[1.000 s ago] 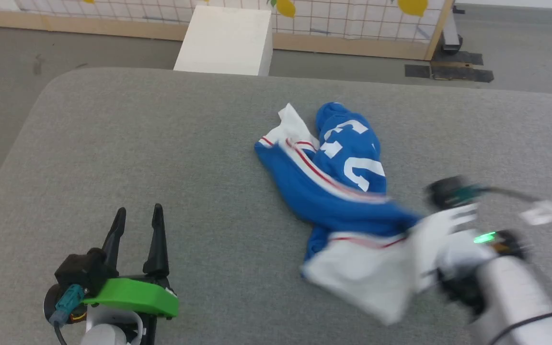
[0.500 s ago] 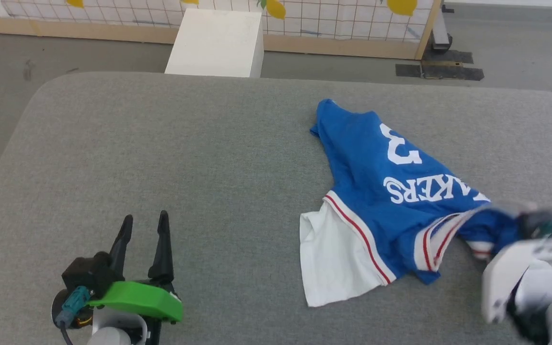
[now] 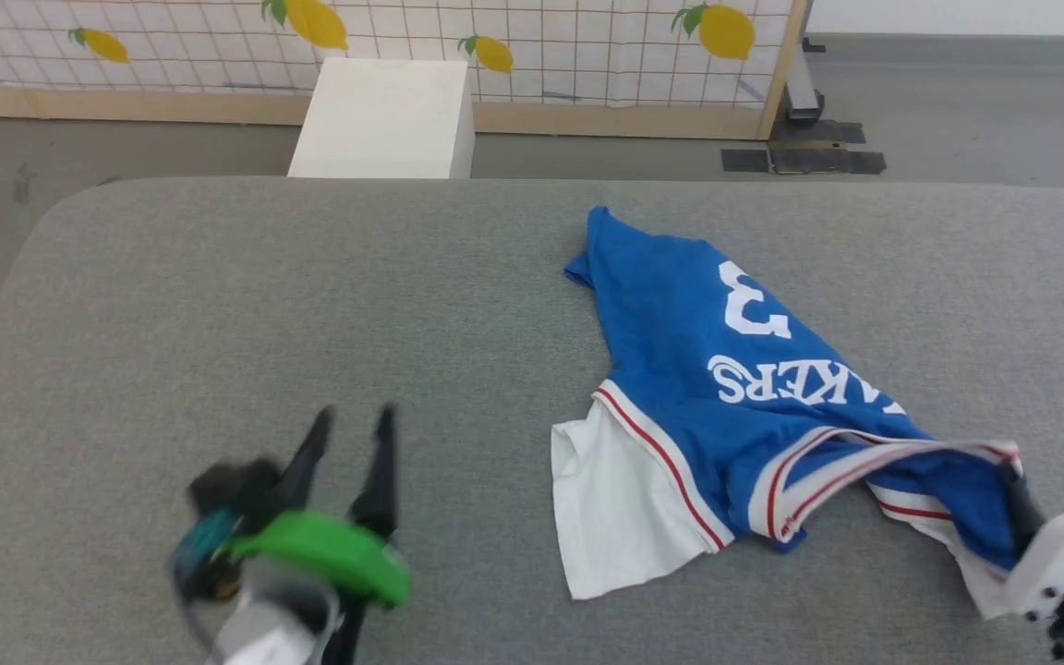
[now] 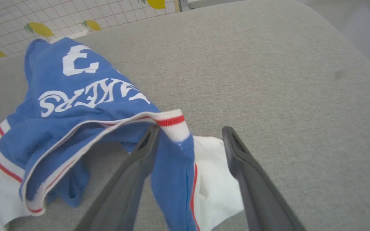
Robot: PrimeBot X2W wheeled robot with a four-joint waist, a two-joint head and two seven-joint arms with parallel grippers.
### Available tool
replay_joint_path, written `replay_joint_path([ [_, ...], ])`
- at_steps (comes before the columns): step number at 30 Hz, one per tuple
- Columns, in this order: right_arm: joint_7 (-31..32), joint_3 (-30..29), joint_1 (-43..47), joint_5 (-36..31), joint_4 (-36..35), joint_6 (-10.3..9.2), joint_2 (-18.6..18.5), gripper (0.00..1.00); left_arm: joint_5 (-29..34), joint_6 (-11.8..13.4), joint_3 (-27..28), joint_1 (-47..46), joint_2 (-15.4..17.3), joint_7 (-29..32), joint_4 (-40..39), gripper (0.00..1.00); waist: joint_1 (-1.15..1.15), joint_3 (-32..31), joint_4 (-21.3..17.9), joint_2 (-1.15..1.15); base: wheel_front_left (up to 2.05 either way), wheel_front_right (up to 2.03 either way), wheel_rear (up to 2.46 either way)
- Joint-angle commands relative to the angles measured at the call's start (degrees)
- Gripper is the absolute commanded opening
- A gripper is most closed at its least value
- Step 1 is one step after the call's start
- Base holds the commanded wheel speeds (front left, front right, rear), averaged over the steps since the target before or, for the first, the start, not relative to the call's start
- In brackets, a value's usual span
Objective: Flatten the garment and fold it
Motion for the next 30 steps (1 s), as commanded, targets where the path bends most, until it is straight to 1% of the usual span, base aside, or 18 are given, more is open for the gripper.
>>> replay_joint_path([
  [1, -0.3, -1.0, 0.8, 0.5, -1.5, -0.09, 0.4, 1.00, -1.0, -0.3, -1.6, -3.0, -0.4, 2.0, -0.6, 1.00, 0.00, 0.1, -0.7, 0.00, 0.00, 0.00, 0.00],
  [4, -0.5, -3.7, 0.4, 1.4, -4.9, -0.09, 0.6, 1.00, -3.6, 1.2, -7.1, -7.2, -0.4, 11.1, -0.3, 1.00, 0.00, 0.6, -2.1, 0.00, 0.00, 0.00, 0.00],
  [5, -0.5, -4.7, 0.2, 1.9, -6.0, -0.09, 0.6, 1.00, -5.0, 1.9, -11.2, -9.8, -0.4, 18.0, 0.9, 1.00, 0.00, 1.2, -3.2, 0.00, 0.00, 0.00, 0.00],
  [8, -0.9, -5.1, -0.1, 1.9, -6.7, -0.09, 0.6, 1.00, -5.5, 3.3, -16.9, -13.0, -0.4, 28.3, 3.7, 1.00, 0.00, 2.4, -5.1, 0.00, 0.00, 0.00, 0.00],
  [10, -1.0, -4.6, -0.1, 2.4, -6.6, -0.09, 0.6, 1.00, -3.5, 4.3, -19.9, -14.4, -0.3, 33.8, 6.4, 1.00, 0.00, 3.2, -6.4, 0.00, 0.00, 0.00, 0.00],
  [15, -1.9, -3.1, 0.1, 3.6, -6.1, -0.09, 0.6, 1.00, 1.3, 5.5, -24.8, -16.1, 1.1, 40.3, 12.2, 1.00, 0.00, 5.2, -8.8, 0.00, 0.00, 0.00, 0.00],
  [17, -2.4, -2.8, 0.2, 3.8, -5.8, -0.09, 0.6, 1.00, 2.4, 4.7, -27.0, -15.8, 1.4, 42.6, 14.1, 1.00, 0.00, 5.7, -9.2, 0.00, 0.00, 0.00, 0.00],
  [18, -2.6, -2.8, 0.3, 3.9, -5.6, -0.09, 0.6, 1.00, 1.8, 4.2, -27.4, -15.4, 1.3, 43.4, 14.7, 1.00, 0.00, 5.8, -9.3, 0.00, 0.00, 0.00, 0.00],
  [19, -2.8, -2.8, 0.3, 3.8, -5.5, -0.09, 0.6, 1.00, 1.9, 3.8, -27.9, -15.2, 1.3, 43.6, 15.0, 0.38, 0.00, 5.9, -9.3, 0.00, 0.00, 0.00, 0.00],
  [20, -2.9, -2.9, 0.3, 3.8, -5.4, -0.09, 0.6, 1.00, 2.0, 3.5, -28.3, -15.0, 1.5, 43.5, 15.1, 0.00, 0.00, 5.9, -9.3, 0.00, 0.00, 0.00, 0.00],
  [23, -3.2, -2.8, 0.3, 3.7, -5.1, -0.09, 0.6, 1.00, 0.9, 2.6, -28.0, -14.7, 1.9, 42.4, 15.0, 0.00, 0.00, 5.8, -8.5, 0.00, 0.00, 0.00, 0.00],
  [26, -3.6, -2.6, 0.5, 3.9, -5.0, -0.09, 0.6, 1.00, 0.1, 2.4, -26.6, -15.4, 3.7, 41.4, 14.0, 0.00, 0.00, 5.5, -6.8, 0.00, 0.00, 0.00, 0.00],
  [28, -3.9, -2.4, 0.4, 3.9, -4.8, -0.09, 0.6, 1.00, -0.8, 2.8, -24.6, -16.1, 5.3, 41.2, 13.0, 0.00, 0.00, 5.3, -5.7, 0.00, 0.00, 0.00, 0.00],
  [30, -3.9, -1.8, 0.4, 4.0, -4.5, -0.09, 0.6, 1.00, -2.3, 3.8, -21.5, -16.9, 7.2, 40.5, 11.3, 0.00, 0.00, 5.0, -4.7, 0.00, 0.00, 0.00, 0.00],
])
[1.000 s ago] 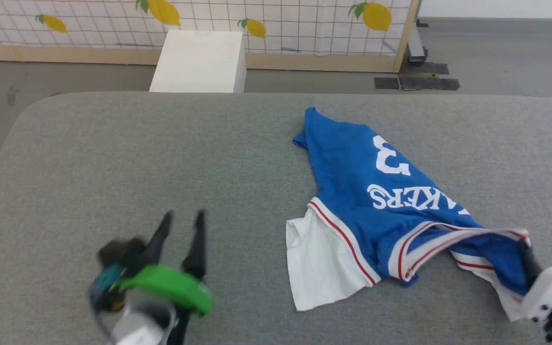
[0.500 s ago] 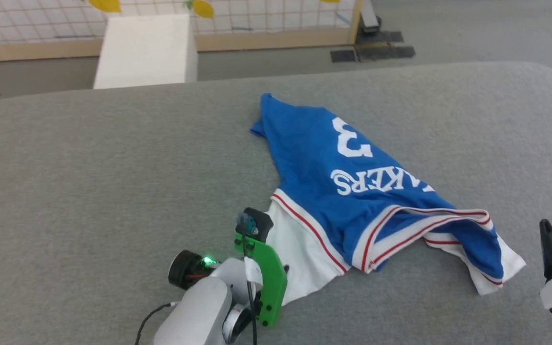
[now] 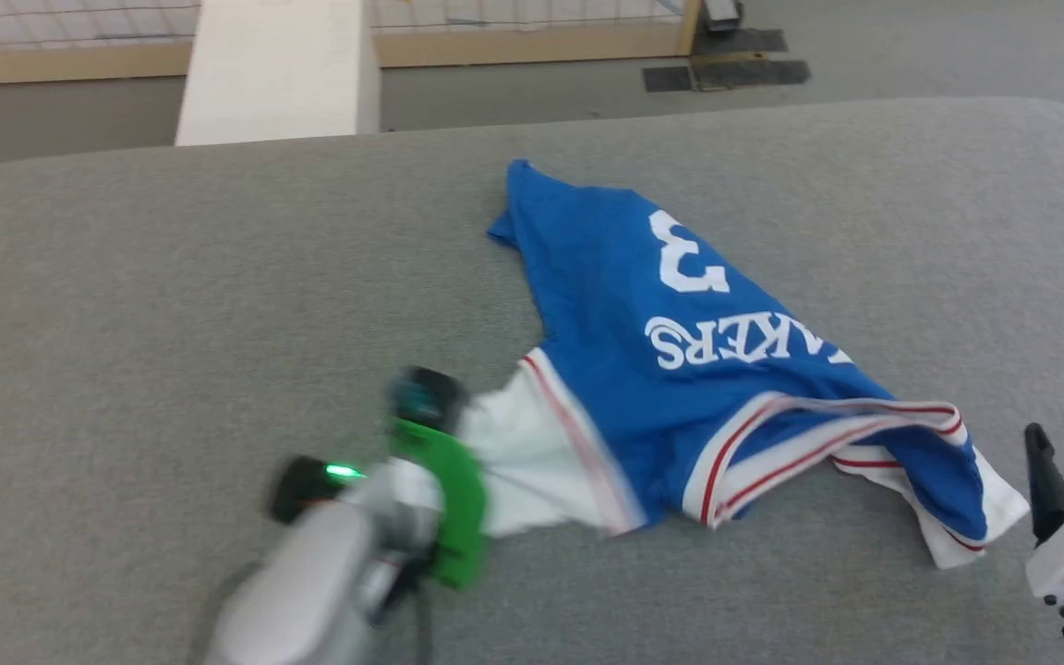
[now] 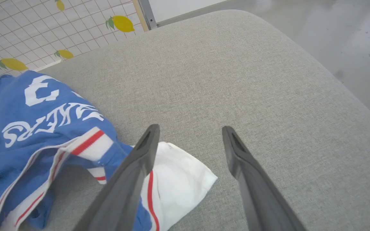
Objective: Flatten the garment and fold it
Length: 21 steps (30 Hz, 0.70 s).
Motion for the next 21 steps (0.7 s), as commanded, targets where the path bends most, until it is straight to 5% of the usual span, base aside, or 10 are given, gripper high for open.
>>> replay_joint_path([
  [1, -0.5, 0.4, 0.3, 0.3, 0.3, -0.08, 0.1, 1.00, -0.5, 1.2, 2.0, -0.5, 3.6, 0.2, -0.1, 0.00, 0.00, -0.8, 2.0, -0.01, 0.00, 0.00, 0.00],
  [6, -0.4, 1.8, -0.2, -0.3, 0.9, -0.08, 0.1, 1.00, -2.2, 5.2, 9.5, -1.8, 9.9, -0.2, -3.2, 0.00, 0.00, -1.3, 3.9, -0.01, 0.00, 0.00, 0.00],
  [10, -0.4, 3.1, -0.6, -0.5, 1.1, -0.08, 0.1, 1.00, -4.0, 7.1, 12.9, -0.2, 12.1, 0.2, -2.4, 0.00, 0.00, -1.4, 4.5, -0.01, 0.00, 0.00, 0.00],
  [11, -0.4, 3.3, -0.6, -0.4, 1.2, -0.08, 0.1, 1.00, -4.8, 7.3, 13.6, 0.3, 11.9, 0.0, -2.2, 0.44, 0.00, -1.5, 4.7, -0.01, 0.00, 0.00, 0.00],
  [12, -0.4, 3.4, -0.6, -0.4, 1.3, -0.08, 0.1, 1.00, -5.4, 7.5, 14.2, 0.9, 11.7, -0.6, -2.0, 1.00, 0.00, -1.6, 4.8, -0.01, 0.00, 0.00, 0.00],
  [16, -0.4, 3.8, -0.3, -0.4, 1.4, -0.08, 0.1, 1.00, -7.4, 7.6, 16.8, 2.5, 10.5, -6.6, -3.6, 1.00, 0.00, -2.0, 5.4, -0.01, 0.00, 0.00, 0.00],
  [21, -0.5, 5.3, 1.3, -1.3, 0.4, -0.08, 0.1, 1.00, -5.3, 7.7, 19.8, 7.0, 9.8, -24.5, -10.2, 1.00, 0.00, -2.7, 5.7, -0.01, 0.00, 0.00, 0.00],
])
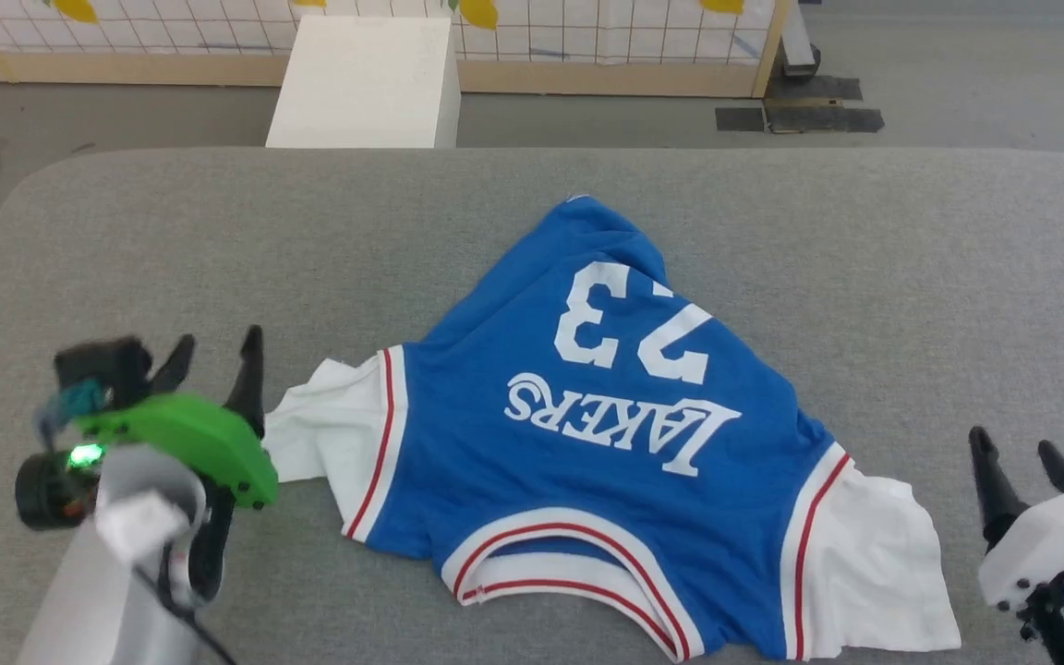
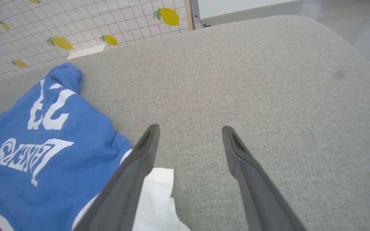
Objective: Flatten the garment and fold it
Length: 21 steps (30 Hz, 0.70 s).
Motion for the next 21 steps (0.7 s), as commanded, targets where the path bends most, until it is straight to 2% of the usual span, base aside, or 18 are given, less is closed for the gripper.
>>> replay_joint_path([
  [1, 0.1, 0.7, 1.7, -1.0, -0.6, -0.09, 0.0, 1.00, 1.2, -0.1, 0.3, 2.7, 0.0, -3.8, -1.0, 1.00, 0.00, -0.2, 0.1, 0.00, 0.00, 0.00, 0.00],
  [4, 2.4, 2.4, 4.8, -3.3, -2.5, -0.09, 0.0, 1.00, 3.0, 0.0, 1.3, 7.2, -0.5, -14.3, -3.0, 1.00, 0.00, -0.3, 0.4, 0.00, 0.00, 0.00, 0.00],
  [7, 7.4, 4.3, 7.4, -4.6, -3.7, -0.09, 0.0, 1.00, 4.5, 0.5, 1.2, 11.0, -1.6, -19.3, -4.0, 1.00, 0.00, -0.1, 0.6, 0.00, 0.00, 0.00, 0.00],
  [12, 15.8, 6.2, 7.8, -6.9, -3.4, -0.09, 0.0, 1.00, 5.6, 1.5, 1.8, 15.0, -4.0, -21.1, -6.0, 1.00, 0.00, 0.9, 1.0, 0.00, 0.00, 0.00, 0.00],
  [20, 21.9, 11.4, 3.7, -11.5, 5.3, -0.09, 0.0, 1.00, 6.2, -0.1, 2.3, 14.6, -5.1, -21.4, -4.9, 1.00, 0.00, 2.0, 1.7, 0.00, 0.00, 0.00, 0.00],
  [21, 22.7, 11.7, 3.5, -11.7, 6.4, -0.09, 0.0, 0.97, 6.2, -0.3, 2.2, 14.5, -5.2, -21.4, -4.7, 1.00, 0.00, 2.0, 1.7, 0.00, 0.00, 0.00, 0.00],
])
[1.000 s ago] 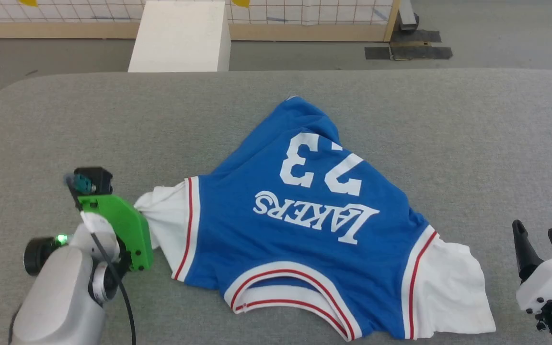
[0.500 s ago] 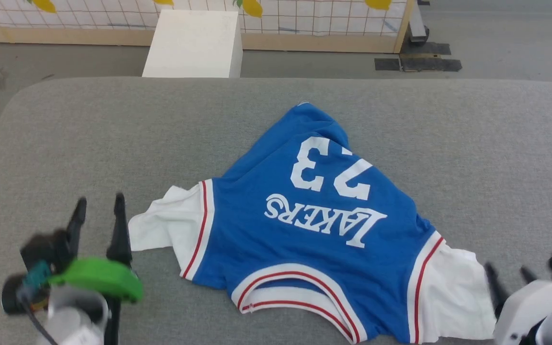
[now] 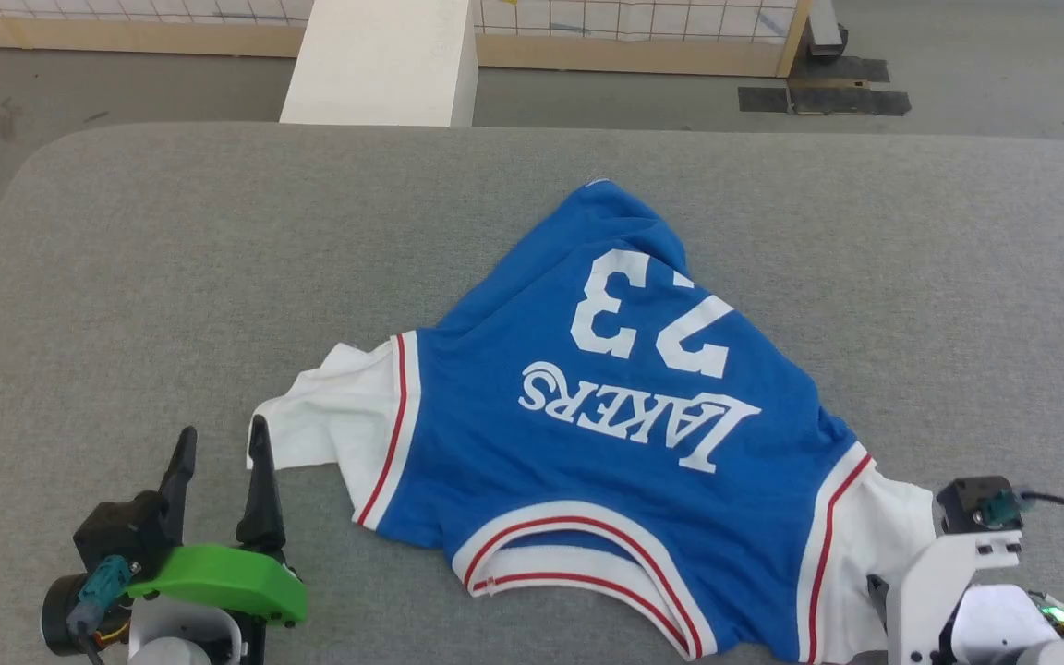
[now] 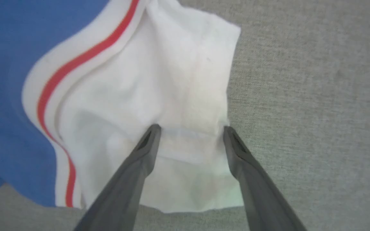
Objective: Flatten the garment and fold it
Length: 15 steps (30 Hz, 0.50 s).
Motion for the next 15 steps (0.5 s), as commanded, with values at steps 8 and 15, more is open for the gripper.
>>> replay_joint_path([
  [8, -1.3, -0.7, -3.5, 3.3, 1.7, -0.08, -0.8, 0.00, 1.1, -1.5, -0.6, -1.2, 0.1, 0.1, 1.2, 1.00, 0.00, -0.5, 0.0, 0.00, 0.00, 0.00, 0.00],
  [15, -3.8, -5.0, -7.6, 5.8, -5.5, -0.08, -1.4, 0.00, -0.7, -3.3, -3.6, -5.6, 2.0, 14.1, 0.6, 1.00, 0.00, -0.7, -0.4, 0.00, 0.00, 0.00, 0.00],
])
